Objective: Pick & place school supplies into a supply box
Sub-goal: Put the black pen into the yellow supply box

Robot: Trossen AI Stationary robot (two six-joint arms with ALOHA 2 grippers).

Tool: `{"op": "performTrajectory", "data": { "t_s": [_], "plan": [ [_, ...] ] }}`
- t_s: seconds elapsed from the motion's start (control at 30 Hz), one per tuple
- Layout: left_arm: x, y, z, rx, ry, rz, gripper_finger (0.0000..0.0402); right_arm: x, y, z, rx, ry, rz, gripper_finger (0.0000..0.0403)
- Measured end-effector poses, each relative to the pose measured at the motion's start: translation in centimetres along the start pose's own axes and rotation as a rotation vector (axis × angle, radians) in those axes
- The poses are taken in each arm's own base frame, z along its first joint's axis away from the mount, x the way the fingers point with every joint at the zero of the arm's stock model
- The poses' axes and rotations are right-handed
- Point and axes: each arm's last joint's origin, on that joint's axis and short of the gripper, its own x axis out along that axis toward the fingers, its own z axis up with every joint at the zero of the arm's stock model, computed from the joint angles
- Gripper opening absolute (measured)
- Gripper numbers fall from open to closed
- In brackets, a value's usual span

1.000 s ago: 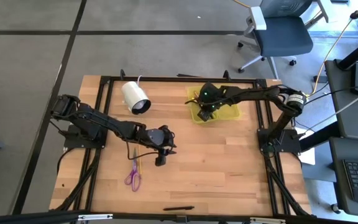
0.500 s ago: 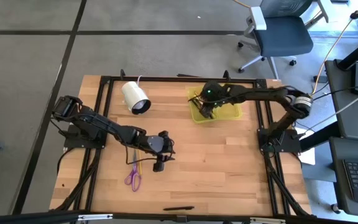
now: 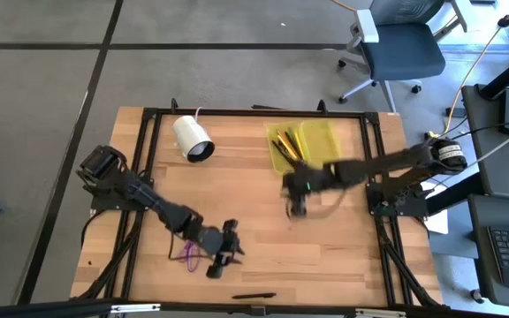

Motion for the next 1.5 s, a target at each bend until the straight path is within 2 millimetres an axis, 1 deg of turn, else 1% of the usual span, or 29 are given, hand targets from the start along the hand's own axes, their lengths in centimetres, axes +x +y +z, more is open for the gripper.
{"op": "performTrajectory", "data": {
  "t_s": [0.1, 0.17, 0.23, 0.3, 0.37, 0.47, 0.53, 0.7, 0.87, 0.97, 1.17, 1.37, 1.5],
  "plan": [
    [0.4, -1.8, -0.8, 0.034, 0.002, 0.02, 0.0127, -0.1, 4.6, -1.4, -0.077, -0.047, 0.09, 0.0114],
    [0.9, -2.8, -1.5, 0.039, 0.016, 0.023, 0.0127, -0.5, 7.5, -2.1, -0.105, -0.146, 0.123, 0.0114],
    [1.5, -3.7, -2.2, 0.032, 0.034, 0.014, 0.0127, -0.9, 9.8, -2.8, -0.117, -0.236, 0.131, 0.0114],
    [2.0, -4.9, -2.6, 0.032, 0.046, -0.009, 0.0127, -1.3, 11.7, -3.6, -0.136, -0.288, 0.128, 0.0114],
    [2.6, -6.2, -3.1, 0.039, 0.055, -0.033, 0.0127, -1.3, 13.1, -4.1, -0.148, -0.326, 0.131, 0.0114],
    [3.2, -7.7, -3.4, 0.058, 0.055, -0.048, 0.0127, -0.9, 14.4, -4.9, -0.141, -0.345, 0.122, 0.0114],
    [3.5, -8.4, -3.5, 0.068, 0.042, -0.034, 0.0127, -0.5, 14.8, -5.2, -0.118, -0.349, 0.108, 0.0114],
    [4.6, -9.3, -3.9, 0.097, 0.019, 0.02, 0.0127, 0.4, 15.2, -5.6, -0.059, -0.343, 0.116, 0.0114],
    [5.4, -10.0, -4.6, 0.111, 0.028, 0.023, 0.0127, 0.7, 15.3, -5.7, -0.01, -0.335, 0.124, 0.0114],
    [5.4, -10.6, -4.7, 0.106, 0.004, 0.02, 0.0127, 0.7, 15.4, -5.7, 0.009, -0.334, 0.145, 0.0114],
    [5.1, -11.1, -4.9, 0.1, -0.023, 0.059, 0.0127, 0.6, 15.5, -5.8, 0.006, -0.333, 0.153, 0.0114],
    [5.1, -10.8, -5.0, 0.104, -0.024, 0.096, 0.0127, 0.6, 15.5, -5.7, 0.007, -0.336, 0.155, 0.0114],
    [5.1, -10.8, -5.1, 0.097, -0.014, 0.092, 0.0127, 0.6, 15.5, -5.7, 0.006, -0.336, 0.155, 0.0114]
  ]
}}
